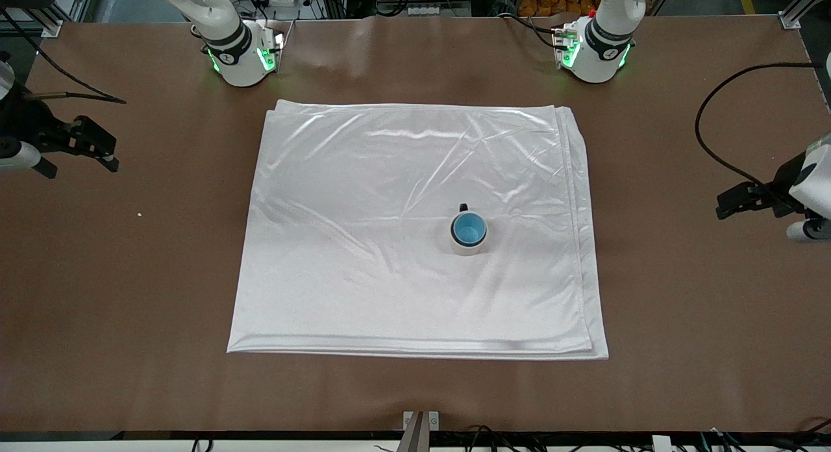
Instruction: Place blue cup into white mug on cloth
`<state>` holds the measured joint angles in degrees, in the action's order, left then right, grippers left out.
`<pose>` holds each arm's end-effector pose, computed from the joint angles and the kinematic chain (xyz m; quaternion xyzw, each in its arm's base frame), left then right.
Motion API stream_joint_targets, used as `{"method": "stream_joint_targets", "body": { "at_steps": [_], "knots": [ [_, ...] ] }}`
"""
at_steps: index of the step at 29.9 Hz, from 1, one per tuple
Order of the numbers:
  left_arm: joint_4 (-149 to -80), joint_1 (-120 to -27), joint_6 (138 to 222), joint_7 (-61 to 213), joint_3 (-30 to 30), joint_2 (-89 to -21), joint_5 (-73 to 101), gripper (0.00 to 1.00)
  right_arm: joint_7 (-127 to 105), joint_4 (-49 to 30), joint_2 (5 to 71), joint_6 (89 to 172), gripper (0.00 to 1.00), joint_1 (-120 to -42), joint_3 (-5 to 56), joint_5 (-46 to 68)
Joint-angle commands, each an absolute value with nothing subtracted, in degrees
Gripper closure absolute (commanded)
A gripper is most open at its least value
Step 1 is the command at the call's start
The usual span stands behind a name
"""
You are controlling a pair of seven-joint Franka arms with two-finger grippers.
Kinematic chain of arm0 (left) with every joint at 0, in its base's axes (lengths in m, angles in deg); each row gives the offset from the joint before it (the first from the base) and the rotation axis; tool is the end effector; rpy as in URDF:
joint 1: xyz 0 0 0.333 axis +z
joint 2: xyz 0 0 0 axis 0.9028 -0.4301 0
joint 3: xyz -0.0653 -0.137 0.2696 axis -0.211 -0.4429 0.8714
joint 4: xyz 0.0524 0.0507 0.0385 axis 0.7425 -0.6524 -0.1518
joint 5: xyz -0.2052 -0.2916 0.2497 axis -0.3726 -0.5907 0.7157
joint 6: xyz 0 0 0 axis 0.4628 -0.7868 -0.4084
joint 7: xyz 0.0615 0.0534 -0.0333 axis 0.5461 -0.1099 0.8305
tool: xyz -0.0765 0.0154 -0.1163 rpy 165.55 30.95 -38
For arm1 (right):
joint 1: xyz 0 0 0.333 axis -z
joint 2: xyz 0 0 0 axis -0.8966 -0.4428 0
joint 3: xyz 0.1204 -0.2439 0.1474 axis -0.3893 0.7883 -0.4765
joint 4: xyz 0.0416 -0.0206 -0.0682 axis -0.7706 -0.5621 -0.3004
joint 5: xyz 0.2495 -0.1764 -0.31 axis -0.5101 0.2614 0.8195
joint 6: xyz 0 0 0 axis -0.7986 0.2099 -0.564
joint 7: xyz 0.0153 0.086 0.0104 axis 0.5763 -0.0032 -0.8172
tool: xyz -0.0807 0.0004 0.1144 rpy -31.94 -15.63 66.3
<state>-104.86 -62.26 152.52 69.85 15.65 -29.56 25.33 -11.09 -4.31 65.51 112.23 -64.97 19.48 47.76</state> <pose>0.5983 0.0041 0.5878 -0.9998 0.0000 -0.0004 0.0183 0.5925 0.0192 0.6057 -0.9962 -0.0579 -0.0645 0.0015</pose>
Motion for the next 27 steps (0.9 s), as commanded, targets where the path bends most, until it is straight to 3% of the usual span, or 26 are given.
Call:
{"method": "stream_joint_targets", "body": {
  "at_steps": [1,27],
  "knots": [
    [-106.2,-62.9,151.8,68.5,16.5,-27.4,22.7,0.0,-10.4,-4.1,66.1,109.4,0.0,-65.5,20.2,46.5],
    [-106.3,-63.0,150.5,68.5,16.5,-26.1,23.1,0.0,-10.1,-4.8,65.9,108.6,0.0,-65.4,20.2,45.5]
  ]
}}
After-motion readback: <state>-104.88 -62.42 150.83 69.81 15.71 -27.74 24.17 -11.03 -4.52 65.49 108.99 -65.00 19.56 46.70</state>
